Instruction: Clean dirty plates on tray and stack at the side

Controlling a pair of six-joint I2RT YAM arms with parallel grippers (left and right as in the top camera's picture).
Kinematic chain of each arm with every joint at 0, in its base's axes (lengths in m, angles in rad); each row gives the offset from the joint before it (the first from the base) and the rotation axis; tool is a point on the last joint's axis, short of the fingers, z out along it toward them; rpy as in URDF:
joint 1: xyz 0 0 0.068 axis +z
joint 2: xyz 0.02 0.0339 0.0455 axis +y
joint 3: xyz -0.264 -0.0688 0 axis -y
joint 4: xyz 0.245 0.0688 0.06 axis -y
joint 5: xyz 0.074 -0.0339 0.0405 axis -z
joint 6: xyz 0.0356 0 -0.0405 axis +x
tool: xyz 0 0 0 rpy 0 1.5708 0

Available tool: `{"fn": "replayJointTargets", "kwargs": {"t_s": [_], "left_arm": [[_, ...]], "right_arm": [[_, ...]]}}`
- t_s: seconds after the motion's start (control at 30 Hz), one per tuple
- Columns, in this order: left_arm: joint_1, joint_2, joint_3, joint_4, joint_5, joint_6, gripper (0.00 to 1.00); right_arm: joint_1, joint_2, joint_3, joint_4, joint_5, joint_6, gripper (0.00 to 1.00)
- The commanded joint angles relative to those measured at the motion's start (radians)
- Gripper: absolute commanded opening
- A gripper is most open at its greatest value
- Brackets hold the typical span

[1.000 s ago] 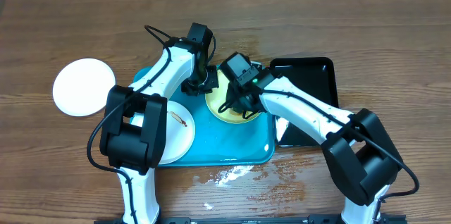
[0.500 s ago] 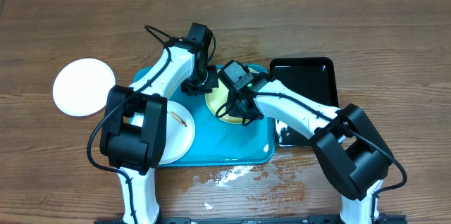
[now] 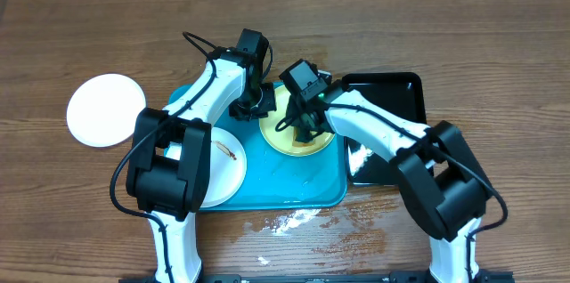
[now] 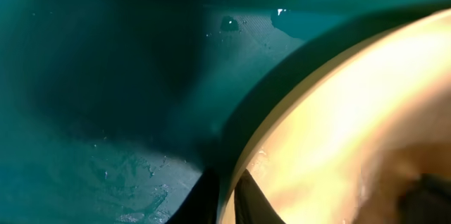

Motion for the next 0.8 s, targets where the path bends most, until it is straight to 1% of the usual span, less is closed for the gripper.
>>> {"fn": "replayJointTargets", "kwargs": {"t_s": [0.0, 0.07, 0.1, 0.13, 0.17, 0.23, 0.27, 0.3, 0.33, 0.4, 0.5, 0.53, 0.57, 0.6, 0.67, 0.77], "left_arm": [[0.006, 0.006, -0.009, 0.000, -0.006, -0.009, 0.09], [0.006, 0.006, -0.009, 0.000, -0.006, -0.010, 0.09], [0.006, 0.006, -0.009, 0.000, -0.006, -0.010, 0.09], [0.006, 0.006, -0.009, 0.000, -0.006, -0.010, 0.09], [0.006, 0.006, -0.009, 0.000, -0.006, -0.010, 0.10], [0.006, 0.006, -0.009, 0.000, -0.006, -0.009, 0.11], [0.006, 0.006, -0.009, 0.000, -0.006, -0.010, 0.11], [0.006, 0.006, -0.009, 0.000, -0.006, -0.009, 0.12], [0.006, 0.006, -0.009, 0.000, -0.006, -0.010, 0.12], [0.006, 0.006, -0.009, -0.003, -0.006, -0.010, 0.12], [0.006, 0.006, -0.009, -0.002, -0.006, -0.010, 0.11], [0.006, 0.006, -0.009, -0.002, -0.006, -0.010, 0.11], [0.006, 0.006, -0.009, -0.002, -0.006, -0.010, 0.11], [0.006, 0.006, -0.009, -0.002, -0.006, -0.010, 0.09], [0.006, 0.006, -0.009, -0.002, -0.006, 0.003, 0.05], [0.008, 0.006, -0.009, -0.001, -0.007, 0.036, 0.04]], "right_arm": [[-0.010, 0.014, 0.021, 0.004, 0.021, -0.002, 0.09], [-0.019, 0.014, 0.021, -0.009, 0.018, -0.002, 0.11], [-0.021, 0.014, 0.021, -0.017, 0.017, -0.002, 0.24], [-0.021, 0.014, 0.021, -0.022, 0.015, -0.002, 0.62], [-0.021, 0.014, 0.021, -0.021, -0.001, -0.007, 0.73], [-0.021, 0.008, 0.035, -0.021, -0.063, -0.050, 0.75], [-0.021, 0.004, 0.042, -0.023, -0.082, -0.059, 0.75], [-0.021, -0.010, 0.060, -0.048, -0.099, -0.058, 0.70], [-0.021, -0.014, 0.063, -0.057, -0.099, -0.058, 0.69], [-0.021, -0.023, 0.064, -0.138, -0.098, -0.042, 0.63], [-0.007, -0.014, 0.033, -0.173, -0.095, -0.025, 0.61], [-0.003, -0.012, 0.024, -0.167, -0.095, -0.024, 0.55], [-0.001, -0.011, 0.014, -0.155, -0.094, -0.024, 0.45], [0.000, -0.011, 0.006, -0.136, -0.095, -0.024, 0.24], [-0.010, -0.023, 0.021, -0.113, -0.100, -0.024, 0.04], [-0.048, -0.079, 0.099, -0.159, -0.130, -0.059, 0.04]]}}
